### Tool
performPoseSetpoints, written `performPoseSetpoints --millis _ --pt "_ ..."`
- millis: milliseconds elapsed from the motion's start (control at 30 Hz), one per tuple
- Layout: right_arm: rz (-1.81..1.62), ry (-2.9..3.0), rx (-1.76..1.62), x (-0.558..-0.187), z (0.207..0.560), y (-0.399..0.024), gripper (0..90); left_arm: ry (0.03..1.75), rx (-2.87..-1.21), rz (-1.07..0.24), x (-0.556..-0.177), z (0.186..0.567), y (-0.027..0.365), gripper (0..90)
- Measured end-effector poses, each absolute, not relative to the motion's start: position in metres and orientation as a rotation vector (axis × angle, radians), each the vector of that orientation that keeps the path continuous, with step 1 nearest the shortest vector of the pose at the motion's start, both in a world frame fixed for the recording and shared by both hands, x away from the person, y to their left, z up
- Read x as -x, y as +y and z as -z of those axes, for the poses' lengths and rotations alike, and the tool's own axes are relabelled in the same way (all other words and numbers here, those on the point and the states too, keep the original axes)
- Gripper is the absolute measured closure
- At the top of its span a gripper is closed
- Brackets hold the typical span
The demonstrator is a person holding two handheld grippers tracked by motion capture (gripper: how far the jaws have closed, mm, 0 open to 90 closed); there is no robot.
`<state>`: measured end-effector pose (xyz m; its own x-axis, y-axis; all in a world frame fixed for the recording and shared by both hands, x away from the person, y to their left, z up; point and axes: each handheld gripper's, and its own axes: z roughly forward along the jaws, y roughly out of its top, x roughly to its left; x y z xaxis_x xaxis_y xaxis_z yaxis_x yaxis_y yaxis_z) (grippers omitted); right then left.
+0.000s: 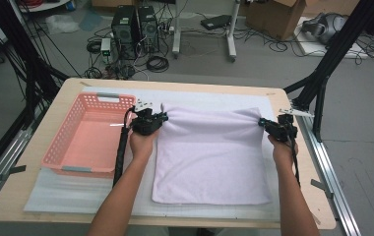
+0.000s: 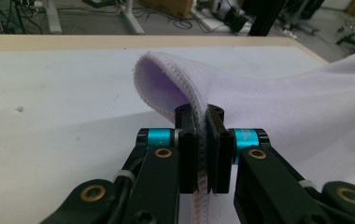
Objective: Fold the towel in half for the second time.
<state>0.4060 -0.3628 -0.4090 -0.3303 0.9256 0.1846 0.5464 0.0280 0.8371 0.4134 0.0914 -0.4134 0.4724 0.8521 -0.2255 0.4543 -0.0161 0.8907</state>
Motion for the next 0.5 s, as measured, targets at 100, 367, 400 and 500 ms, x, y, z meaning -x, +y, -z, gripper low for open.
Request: performPoseSetpoints --millis 100,367,400,500 --pt "-1.246 1.914 -1.473 -0.399 0.402 -0.364 87.7 1.117 -1.653 -0.469 -0.404 0.411 0.092 84.7" --pt "-1.226 1.973 -1.398 -0.369 0.394 -0.362 87.6 1.079 -1.687 -0.439 -0.372 0.412 0.101 84.5" --pt "-1.221 1.981 -1.384 -0.364 0.395 -0.362 87.6 1.073 -1.693 -0.437 -0.370 0.412 0.101 84.6" --pt "-1.219 1.993 -1.370 -0.352 0.397 -0.363 87.6 1.061 -1.700 -0.406 -0.359 0.415 0.101 84.6"
